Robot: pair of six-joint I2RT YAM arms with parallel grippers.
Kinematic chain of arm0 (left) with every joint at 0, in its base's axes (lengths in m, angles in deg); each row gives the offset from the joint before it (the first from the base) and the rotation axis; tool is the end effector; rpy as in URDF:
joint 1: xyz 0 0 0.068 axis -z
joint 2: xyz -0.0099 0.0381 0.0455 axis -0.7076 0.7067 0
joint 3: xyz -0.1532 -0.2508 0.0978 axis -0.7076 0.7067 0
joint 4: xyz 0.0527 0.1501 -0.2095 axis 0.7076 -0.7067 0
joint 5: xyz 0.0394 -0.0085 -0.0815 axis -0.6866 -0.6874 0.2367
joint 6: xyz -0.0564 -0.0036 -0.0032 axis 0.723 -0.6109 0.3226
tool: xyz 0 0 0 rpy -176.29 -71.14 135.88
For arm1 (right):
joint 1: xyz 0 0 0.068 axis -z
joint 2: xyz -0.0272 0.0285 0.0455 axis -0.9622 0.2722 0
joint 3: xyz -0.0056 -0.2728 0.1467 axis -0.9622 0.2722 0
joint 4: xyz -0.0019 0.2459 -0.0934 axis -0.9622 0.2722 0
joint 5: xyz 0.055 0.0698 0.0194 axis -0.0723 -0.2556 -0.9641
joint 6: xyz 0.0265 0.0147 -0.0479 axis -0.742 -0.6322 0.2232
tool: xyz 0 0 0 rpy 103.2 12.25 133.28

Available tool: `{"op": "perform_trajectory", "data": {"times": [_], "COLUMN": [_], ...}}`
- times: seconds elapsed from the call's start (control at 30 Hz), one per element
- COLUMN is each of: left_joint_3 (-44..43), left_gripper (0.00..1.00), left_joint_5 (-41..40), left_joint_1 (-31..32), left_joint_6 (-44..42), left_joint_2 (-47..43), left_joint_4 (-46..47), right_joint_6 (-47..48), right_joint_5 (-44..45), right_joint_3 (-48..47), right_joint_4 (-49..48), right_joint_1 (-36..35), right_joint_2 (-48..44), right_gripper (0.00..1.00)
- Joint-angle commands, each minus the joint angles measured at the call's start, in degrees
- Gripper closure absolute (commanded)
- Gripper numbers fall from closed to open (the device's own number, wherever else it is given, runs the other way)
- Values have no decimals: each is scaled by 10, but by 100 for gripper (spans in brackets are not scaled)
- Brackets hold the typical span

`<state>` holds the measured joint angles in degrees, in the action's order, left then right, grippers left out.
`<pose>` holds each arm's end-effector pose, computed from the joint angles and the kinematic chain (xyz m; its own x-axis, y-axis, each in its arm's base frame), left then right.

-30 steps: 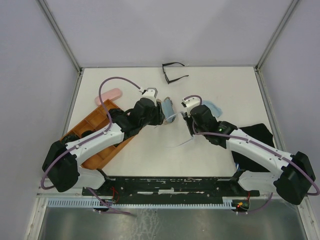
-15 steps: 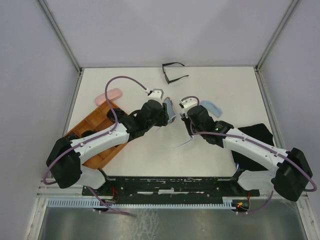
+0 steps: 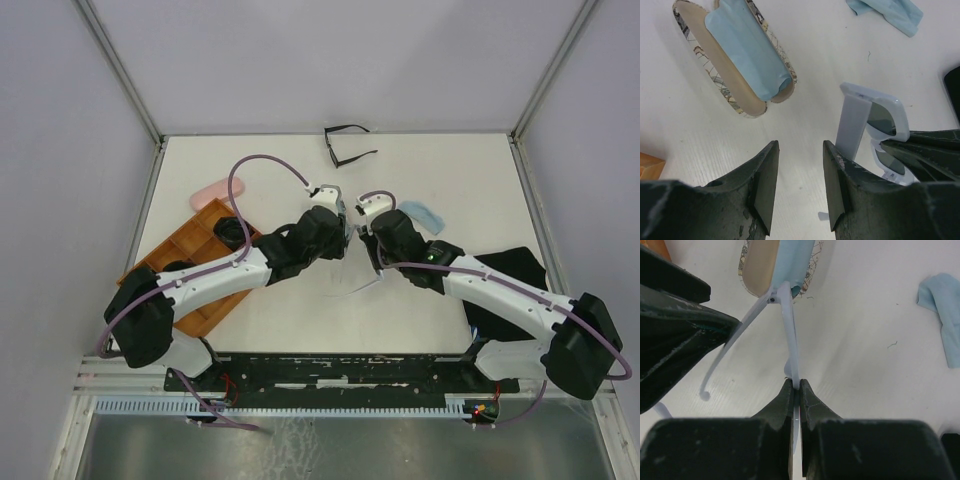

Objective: Organize the sunglasses
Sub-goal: Fold the sunglasses.

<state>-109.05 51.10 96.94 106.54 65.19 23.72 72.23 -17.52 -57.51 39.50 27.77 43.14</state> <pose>0.2124 -0.2495 0.2966 -0.6013 0.0087 -0.7990 0.3190 0.9194 -0.2300 0.1902 0.1847 0.2962 -0.5678 -0.2658 -0.7790 -0.4389 0.8984 0.0134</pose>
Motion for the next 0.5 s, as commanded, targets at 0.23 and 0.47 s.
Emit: {"op": "perform_trajectory", "data": {"times": [0.23,0.47], "left_joint_3": [-43,-50], "left_gripper": [52,52], "left_joint_5": [-1,5], "left_joint_1": [14,16], "left_joint_6": [13,12], "left_joint_2": [18,27], "left_joint_4": [25,29], "right_joint_6": [-28,-41], "right_joint_5": [-28,-54], "right_joint_3": [-35,-33], "right_joint_4": [-45,-58], "right_joint_1": [-8,-8], "right_joint_2": [9,15], "right_gripper": [100,100]}}
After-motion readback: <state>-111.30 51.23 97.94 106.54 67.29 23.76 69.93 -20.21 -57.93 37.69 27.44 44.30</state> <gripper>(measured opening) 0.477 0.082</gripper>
